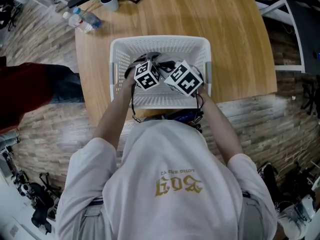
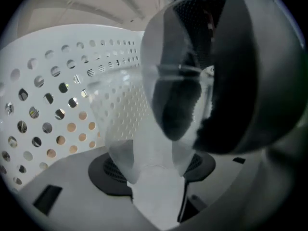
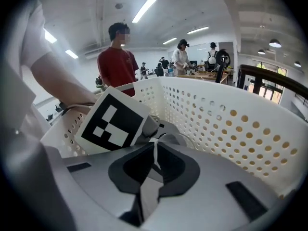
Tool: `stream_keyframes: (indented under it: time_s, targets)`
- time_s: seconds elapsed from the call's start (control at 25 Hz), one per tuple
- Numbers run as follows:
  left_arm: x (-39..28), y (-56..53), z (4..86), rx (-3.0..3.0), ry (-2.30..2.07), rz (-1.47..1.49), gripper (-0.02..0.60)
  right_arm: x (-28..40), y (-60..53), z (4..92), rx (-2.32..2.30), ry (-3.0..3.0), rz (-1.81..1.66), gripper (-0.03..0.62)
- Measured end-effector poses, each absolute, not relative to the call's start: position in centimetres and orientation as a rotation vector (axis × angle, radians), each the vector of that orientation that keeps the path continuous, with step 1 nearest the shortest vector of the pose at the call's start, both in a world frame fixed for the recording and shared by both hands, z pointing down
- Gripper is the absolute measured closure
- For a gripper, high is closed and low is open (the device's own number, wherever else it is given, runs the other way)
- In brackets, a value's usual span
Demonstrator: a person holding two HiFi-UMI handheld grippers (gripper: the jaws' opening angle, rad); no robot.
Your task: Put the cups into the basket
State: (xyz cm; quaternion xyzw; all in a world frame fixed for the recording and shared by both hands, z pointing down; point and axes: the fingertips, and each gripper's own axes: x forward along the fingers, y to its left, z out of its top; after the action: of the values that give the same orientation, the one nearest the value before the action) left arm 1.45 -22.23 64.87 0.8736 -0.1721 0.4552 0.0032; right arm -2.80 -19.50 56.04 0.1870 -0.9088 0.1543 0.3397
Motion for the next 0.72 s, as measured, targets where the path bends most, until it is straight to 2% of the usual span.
stream_keyframes:
  time_s: [0.72]
  targets:
    - [1.70, -21.42, 65.39, 2.749, -0.464, 1.541, 0.314, -2.17, -18.69, 56.36, 0.466, -2.237, 0.333, 0.566]
